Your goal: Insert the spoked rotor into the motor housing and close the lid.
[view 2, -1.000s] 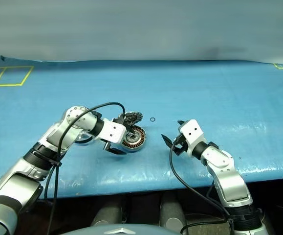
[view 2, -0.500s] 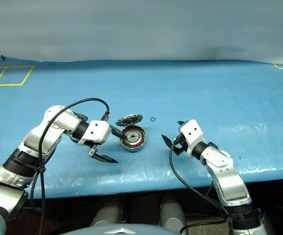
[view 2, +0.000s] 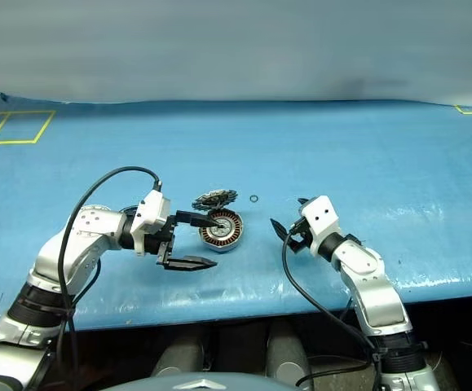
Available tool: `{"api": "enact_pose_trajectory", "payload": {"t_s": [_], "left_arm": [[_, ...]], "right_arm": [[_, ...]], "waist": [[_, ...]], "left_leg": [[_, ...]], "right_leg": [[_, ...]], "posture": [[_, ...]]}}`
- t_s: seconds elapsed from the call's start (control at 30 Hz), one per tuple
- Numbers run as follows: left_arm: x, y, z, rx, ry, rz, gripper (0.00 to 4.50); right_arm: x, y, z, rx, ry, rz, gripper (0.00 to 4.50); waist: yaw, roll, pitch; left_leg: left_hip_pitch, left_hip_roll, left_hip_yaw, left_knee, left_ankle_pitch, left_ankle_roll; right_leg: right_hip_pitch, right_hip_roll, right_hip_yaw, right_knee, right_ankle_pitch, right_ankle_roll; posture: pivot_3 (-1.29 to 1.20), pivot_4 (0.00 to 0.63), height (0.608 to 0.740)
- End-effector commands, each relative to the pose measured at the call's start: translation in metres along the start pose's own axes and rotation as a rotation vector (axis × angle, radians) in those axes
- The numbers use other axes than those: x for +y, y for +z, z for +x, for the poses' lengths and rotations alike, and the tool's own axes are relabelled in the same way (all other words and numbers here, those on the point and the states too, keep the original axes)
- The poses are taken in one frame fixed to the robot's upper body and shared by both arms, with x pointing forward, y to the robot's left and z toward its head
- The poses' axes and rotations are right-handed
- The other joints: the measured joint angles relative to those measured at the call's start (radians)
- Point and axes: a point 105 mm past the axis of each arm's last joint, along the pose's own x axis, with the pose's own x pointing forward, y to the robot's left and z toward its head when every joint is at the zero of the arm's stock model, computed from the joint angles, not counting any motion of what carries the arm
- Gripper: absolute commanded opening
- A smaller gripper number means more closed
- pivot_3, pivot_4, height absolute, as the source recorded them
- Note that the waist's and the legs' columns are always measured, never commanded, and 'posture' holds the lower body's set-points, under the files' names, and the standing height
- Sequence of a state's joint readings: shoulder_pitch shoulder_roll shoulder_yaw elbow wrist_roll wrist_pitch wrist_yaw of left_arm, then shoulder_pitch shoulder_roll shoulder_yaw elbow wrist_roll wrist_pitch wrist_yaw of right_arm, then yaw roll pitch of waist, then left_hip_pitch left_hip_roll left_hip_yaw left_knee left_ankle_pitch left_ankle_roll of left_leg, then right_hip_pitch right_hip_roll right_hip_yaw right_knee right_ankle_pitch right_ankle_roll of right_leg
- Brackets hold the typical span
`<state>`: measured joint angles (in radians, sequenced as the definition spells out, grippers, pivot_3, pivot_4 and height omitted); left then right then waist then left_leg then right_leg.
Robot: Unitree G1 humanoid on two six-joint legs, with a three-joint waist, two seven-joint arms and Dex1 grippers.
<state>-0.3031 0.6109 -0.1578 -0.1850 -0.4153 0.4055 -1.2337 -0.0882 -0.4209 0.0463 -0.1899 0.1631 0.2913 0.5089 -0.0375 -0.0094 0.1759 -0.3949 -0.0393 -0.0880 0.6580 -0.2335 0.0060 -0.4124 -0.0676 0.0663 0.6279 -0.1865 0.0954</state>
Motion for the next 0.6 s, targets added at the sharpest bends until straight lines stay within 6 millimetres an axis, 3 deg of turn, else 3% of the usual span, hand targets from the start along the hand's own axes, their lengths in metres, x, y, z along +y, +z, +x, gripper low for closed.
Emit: {"api": "enact_pose_trajectory", "payload": {"t_s": [0.03,0.6], "left_arm": [[-0.001,0.012,-0.007,-0.062,0.062,0.047,4.3],[0.008,-0.032,-0.021,-0.036,0.318,0.026,4.3]], "right_arm": [[-0.006,0.011,0.002,-0.048,-0.012,-0.017,4.5],[-0.008,0.016,0.05,-0.081,0.055,0.057,4.5]], "waist": [[0.001,0.0,0.0],[-0.003,0.0,0.0]], "left_leg": [[0.0,0.0,0.0,0.0,0.0,0.0],[0.001,0.001,0.001,-0.001,0.0,0.0]], "right_leg": [[0.0,0.0,0.0,0.0,0.0,0.0],[-0.001,0.001,0.0,-0.001,0.004,-0.007]], "posture": [[0.0,0.15,0.74],[0.0,0.15,0.74]]}}
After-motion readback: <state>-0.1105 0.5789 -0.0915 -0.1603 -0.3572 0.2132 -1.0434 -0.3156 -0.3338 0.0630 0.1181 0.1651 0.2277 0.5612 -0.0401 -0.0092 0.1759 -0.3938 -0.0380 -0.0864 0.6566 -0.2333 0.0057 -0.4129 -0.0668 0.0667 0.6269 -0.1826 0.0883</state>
